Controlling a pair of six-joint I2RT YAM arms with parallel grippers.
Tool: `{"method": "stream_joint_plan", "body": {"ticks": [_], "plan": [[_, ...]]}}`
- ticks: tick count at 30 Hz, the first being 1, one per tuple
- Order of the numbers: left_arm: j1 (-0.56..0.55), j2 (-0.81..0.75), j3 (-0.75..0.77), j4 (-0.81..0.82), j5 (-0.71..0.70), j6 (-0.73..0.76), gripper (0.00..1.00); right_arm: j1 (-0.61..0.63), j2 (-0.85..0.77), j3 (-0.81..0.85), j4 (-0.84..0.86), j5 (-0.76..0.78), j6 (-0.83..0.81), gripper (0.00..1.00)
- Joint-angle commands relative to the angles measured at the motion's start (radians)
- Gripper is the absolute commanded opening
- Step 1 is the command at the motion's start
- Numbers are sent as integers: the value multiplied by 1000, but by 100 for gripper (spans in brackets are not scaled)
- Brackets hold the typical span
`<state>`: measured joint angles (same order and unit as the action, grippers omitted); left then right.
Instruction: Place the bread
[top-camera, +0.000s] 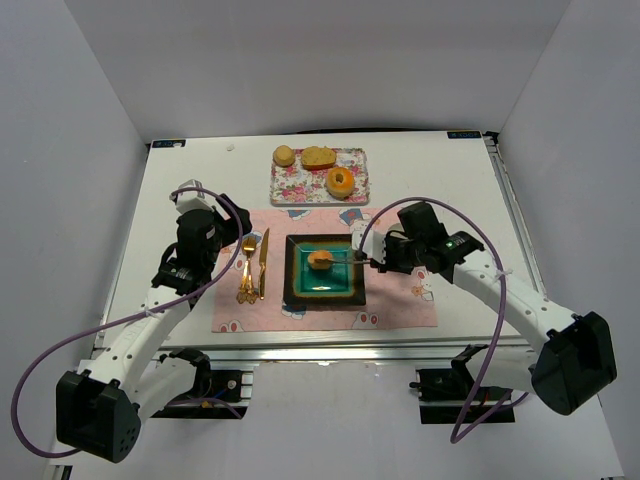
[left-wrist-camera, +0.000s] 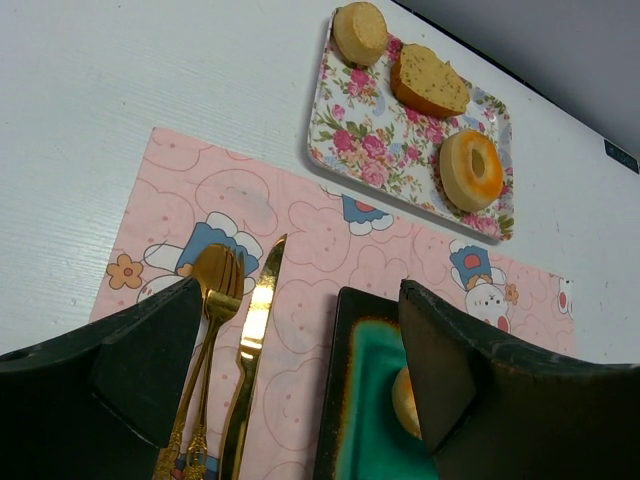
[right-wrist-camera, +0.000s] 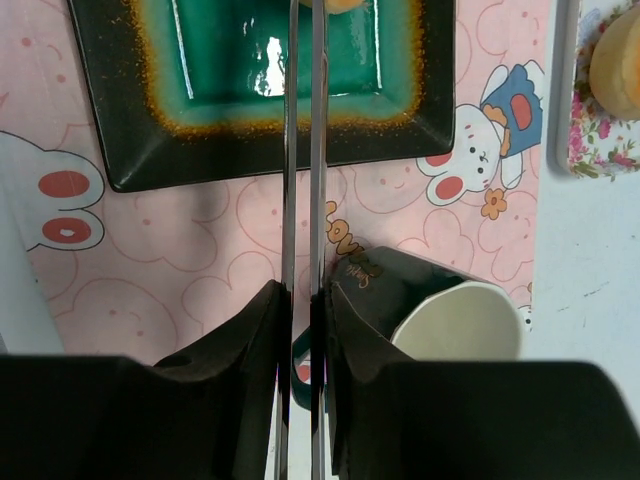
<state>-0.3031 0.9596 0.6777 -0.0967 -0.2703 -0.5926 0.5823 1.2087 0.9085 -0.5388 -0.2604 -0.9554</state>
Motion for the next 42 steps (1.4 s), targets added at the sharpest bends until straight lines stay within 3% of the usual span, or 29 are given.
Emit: {"method": "stream_joint_plan", "body": {"ticks": [1, 7, 12, 29, 31, 34, 36, 37, 38, 42], "plan": [[5, -13, -6, 12, 13, -6, 89, 1, -18, 9, -9, -11, -23, 14], [4, -38, -20, 11, 10, -13, 88, -1, -49, 6, -33, -40, -22, 36], [5, -48, -27, 9, 9, -16, 88, 1, -75, 4, -42, -49, -9, 41], [4, -55, -24, 14, 34, -19, 88, -1, -170, 47, -69, -92, 55, 42], [5, -59, -26, 14, 34, -22, 88, -2, -179, 82, -41, -96, 117, 38], [4, -61, -27, 15, 40, -26, 87, -19, -163, 145, 17, -94, 222, 24], [5, -62, -26, 14, 48, -29, 80, -73, -130, 214, 63, -105, 335, 12], [5, -61, -26, 17, 55, -29, 71, -103, -117, 237, 72, -124, 368, 9], [5, -59, -26, 18, 62, -27, 52, -169, -94, 272, 85, -134, 427, 7], [5, -56, -20, 18, 89, -19, 18, -376, -35, 302, 161, -162, 561, 0]]}}
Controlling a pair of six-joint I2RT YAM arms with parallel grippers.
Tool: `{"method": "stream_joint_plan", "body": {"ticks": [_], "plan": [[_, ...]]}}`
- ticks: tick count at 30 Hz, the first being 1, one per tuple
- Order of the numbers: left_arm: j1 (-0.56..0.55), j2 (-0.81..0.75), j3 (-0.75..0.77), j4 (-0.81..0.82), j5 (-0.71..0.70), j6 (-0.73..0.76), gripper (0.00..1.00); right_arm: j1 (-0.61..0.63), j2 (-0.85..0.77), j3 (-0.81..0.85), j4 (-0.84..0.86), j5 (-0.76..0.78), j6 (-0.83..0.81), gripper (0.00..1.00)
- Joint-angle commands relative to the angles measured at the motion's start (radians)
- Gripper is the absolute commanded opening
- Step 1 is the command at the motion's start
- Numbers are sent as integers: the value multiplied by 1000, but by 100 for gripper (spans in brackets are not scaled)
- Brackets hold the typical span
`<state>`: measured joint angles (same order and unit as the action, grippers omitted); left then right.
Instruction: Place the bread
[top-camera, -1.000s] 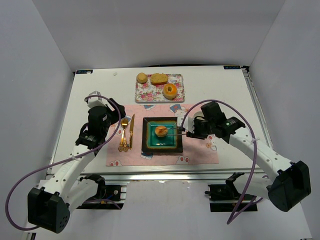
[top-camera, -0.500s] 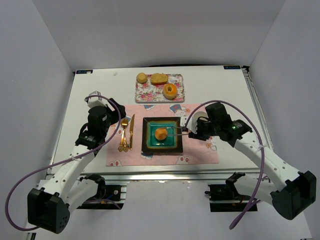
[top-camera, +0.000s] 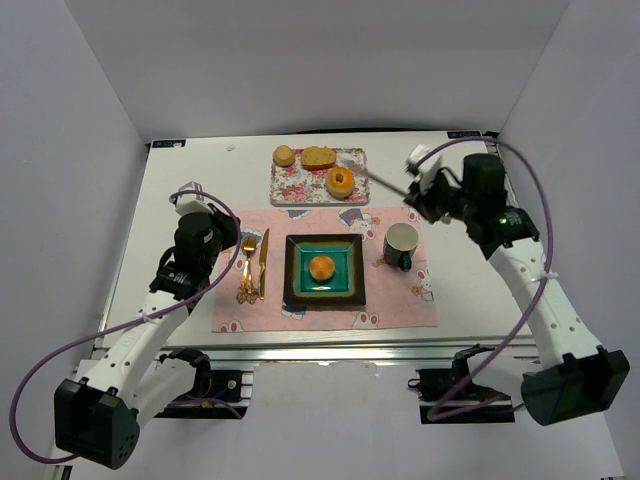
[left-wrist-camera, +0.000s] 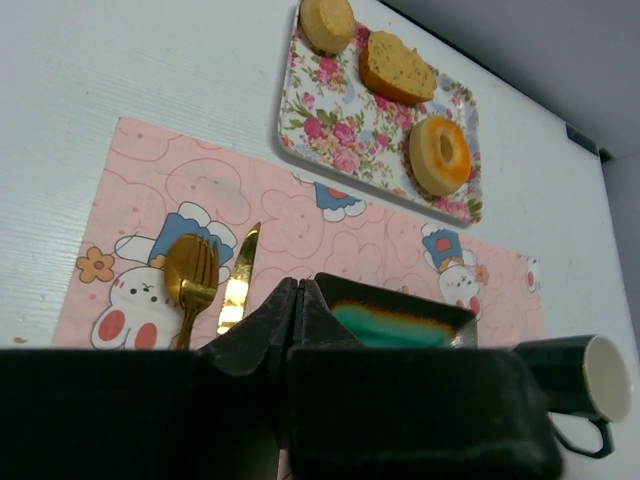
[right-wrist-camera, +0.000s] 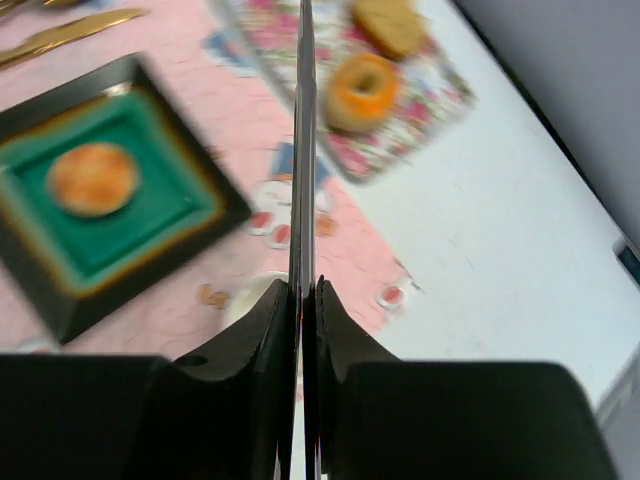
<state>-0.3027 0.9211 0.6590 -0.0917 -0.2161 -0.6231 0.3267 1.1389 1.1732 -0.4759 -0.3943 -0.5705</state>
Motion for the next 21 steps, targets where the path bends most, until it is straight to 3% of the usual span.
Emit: {"method": "stream_joint_plan", "body": {"ticks": [1, 3, 7, 10, 15, 18, 21], "plan": [[5, -18, -1, 15, 41, 13, 11, -162, 47, 31, 115, 4, 205, 0], [5, -18, -2, 17, 44, 13, 2, -265, 65, -39, 173, 60, 315, 0], [4, -13, -6, 24, 52, 8, 0, -359, 82, -263, 444, 340, 421, 0], [5, -10, 1, 23, 58, 5, 1, -376, 123, -403, 571, 432, 440, 0], [5, -2, 16, 4, 54, 8, 6, -437, 275, -466, 657, 425, 457, 0], [5, -2, 22, -6, 46, 5, 18, -475, 363, -458, 634, 394, 449, 1], [5, -7, 21, -13, 34, -4, 40, -483, 435, -403, 544, 342, 413, 29]]}}
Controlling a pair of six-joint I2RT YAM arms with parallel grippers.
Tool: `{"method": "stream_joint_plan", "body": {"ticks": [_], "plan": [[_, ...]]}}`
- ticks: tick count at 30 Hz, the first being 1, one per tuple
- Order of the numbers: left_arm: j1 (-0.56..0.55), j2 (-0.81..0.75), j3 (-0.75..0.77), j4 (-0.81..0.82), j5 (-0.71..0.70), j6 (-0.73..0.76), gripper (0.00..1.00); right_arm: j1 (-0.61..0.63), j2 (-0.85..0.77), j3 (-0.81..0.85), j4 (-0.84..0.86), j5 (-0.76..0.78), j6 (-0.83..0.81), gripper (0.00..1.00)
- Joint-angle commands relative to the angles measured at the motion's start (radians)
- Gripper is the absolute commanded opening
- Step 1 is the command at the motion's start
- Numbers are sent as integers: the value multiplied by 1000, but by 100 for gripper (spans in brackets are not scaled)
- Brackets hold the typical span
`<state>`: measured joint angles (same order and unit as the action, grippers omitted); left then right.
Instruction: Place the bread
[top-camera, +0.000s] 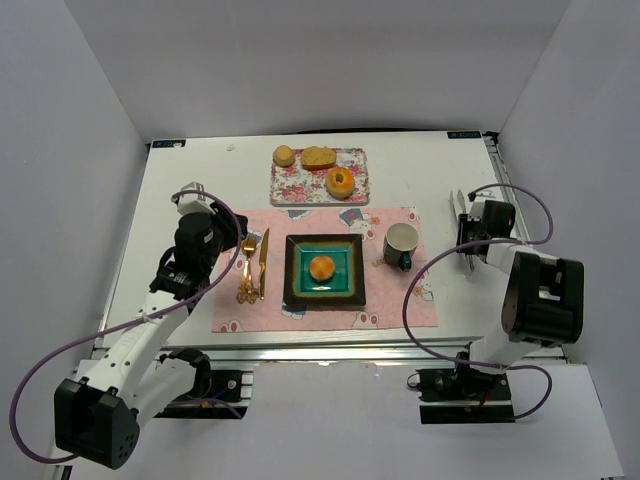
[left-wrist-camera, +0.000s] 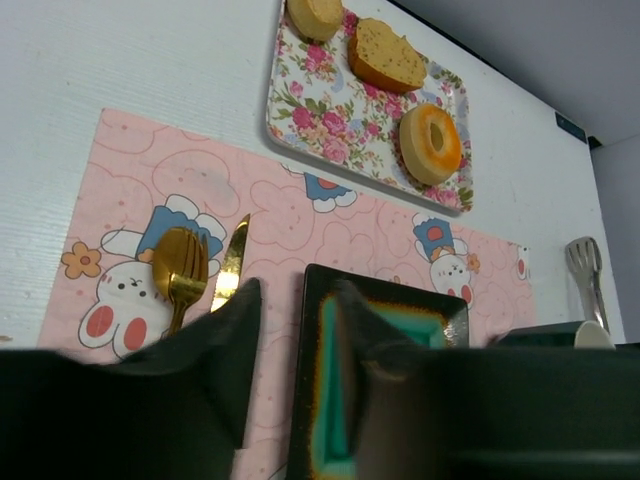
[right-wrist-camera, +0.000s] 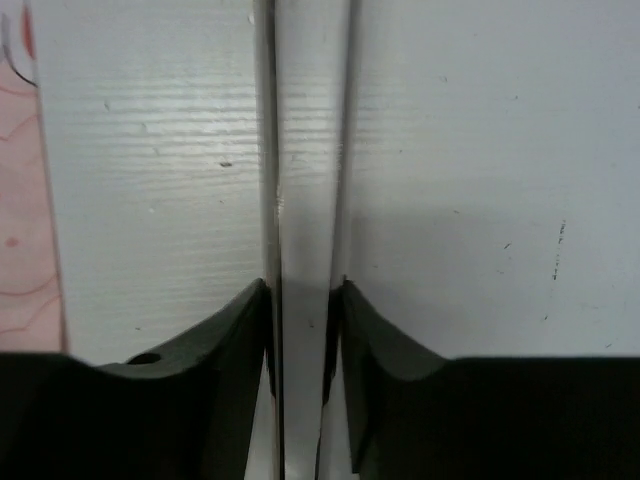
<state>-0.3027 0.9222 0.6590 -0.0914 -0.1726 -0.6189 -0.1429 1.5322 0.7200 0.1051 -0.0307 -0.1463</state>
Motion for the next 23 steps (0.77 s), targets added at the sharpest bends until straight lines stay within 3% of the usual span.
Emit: {"method": "stream_joint_plan", "body": {"ticks": [1, 3, 4, 6, 7, 8, 18, 23], "plan": [[4, -14, 16, -8, -13, -16, 50, -21, 66, 71, -53, -29, -25, 43], [4, -19, 8, -4, -21, -22, 57, -27, 89, 96, -102, -38, -44, 51], [5, -22, 7, -7, -24, -25, 60, -33, 95, 113, -105, -46, -47, 66], [5, -25, 11, -10, -30, -27, 65, -47, 94, 124, -160, -67, -59, 72], [4, -25, 11, -16, -33, -27, 66, -50, 79, 128, -168, -77, -65, 85], [5, -25, 14, -19, -34, -24, 67, -53, 68, 134, -176, -80, -76, 88], [4, -14, 25, -27, -39, -10, 73, -52, -104, 268, -288, -5, -118, 90], [5, -3, 34, -24, -36, 1, 67, -44, -129, 366, -312, 15, -84, 89]]}}
